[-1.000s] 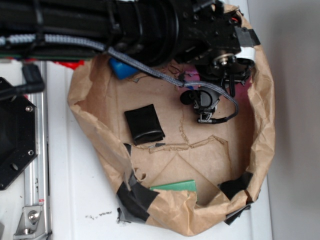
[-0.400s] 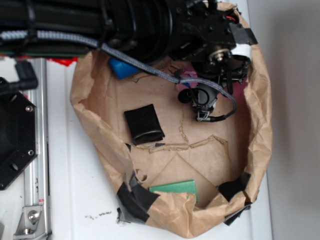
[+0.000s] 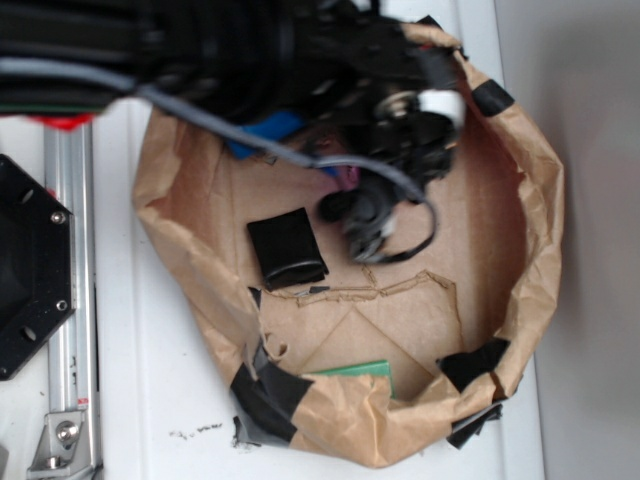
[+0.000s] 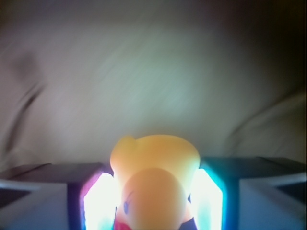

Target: Grab the yellow duck.

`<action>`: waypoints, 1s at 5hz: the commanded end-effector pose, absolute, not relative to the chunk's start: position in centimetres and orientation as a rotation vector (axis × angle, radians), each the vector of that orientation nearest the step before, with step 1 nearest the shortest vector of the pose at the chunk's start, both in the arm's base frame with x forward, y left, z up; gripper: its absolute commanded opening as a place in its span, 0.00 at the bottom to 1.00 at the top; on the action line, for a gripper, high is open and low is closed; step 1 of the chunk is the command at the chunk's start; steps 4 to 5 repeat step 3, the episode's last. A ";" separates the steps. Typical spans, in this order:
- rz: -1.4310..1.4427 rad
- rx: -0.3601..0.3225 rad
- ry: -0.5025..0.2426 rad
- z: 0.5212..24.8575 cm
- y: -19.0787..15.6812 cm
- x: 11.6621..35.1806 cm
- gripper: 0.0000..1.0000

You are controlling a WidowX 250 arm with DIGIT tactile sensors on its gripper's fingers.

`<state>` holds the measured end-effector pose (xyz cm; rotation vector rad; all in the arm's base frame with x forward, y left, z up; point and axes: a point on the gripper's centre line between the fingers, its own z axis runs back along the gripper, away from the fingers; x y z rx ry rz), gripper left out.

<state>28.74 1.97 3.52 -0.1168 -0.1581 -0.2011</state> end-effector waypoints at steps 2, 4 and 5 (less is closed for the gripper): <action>-0.197 -0.028 -0.306 8.7 0.2 28.0 0.00; -0.202 -0.038 -0.283 8.3 0.3 28.1 0.00; -0.202 -0.038 -0.283 8.3 0.3 28.1 0.00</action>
